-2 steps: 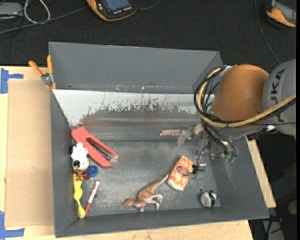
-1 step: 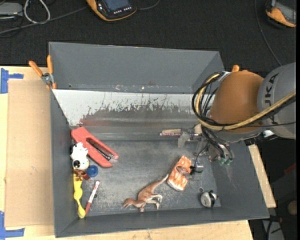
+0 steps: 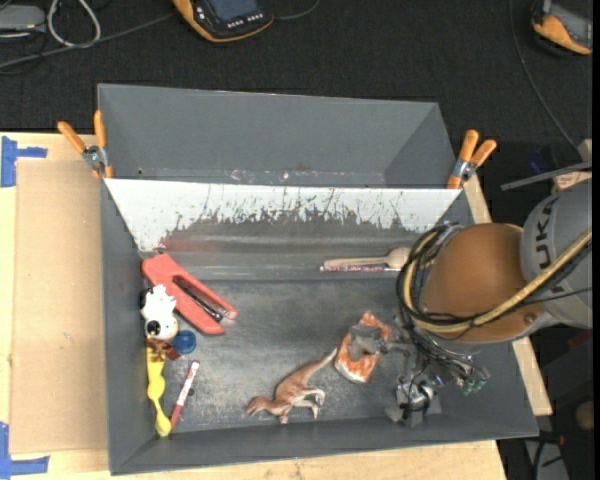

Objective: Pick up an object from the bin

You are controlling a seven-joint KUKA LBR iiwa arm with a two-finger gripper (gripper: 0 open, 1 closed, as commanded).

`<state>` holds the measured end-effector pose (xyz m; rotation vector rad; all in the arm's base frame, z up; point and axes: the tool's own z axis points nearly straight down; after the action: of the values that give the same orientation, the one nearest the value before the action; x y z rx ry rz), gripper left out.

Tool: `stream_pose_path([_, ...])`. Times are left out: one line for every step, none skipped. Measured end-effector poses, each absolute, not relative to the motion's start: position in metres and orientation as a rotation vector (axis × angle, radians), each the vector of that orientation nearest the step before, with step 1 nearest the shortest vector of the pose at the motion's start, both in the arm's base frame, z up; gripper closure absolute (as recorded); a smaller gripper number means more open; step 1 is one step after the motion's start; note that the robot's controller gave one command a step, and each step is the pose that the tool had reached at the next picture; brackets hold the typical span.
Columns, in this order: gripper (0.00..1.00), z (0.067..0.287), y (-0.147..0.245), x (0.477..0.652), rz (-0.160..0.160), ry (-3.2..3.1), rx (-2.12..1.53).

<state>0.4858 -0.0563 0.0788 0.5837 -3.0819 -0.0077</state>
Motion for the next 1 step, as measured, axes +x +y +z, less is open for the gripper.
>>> stream_pose_path([1.0, 0.0754, -0.0981, 0.5092, 0.005, -3.129, 0.423])
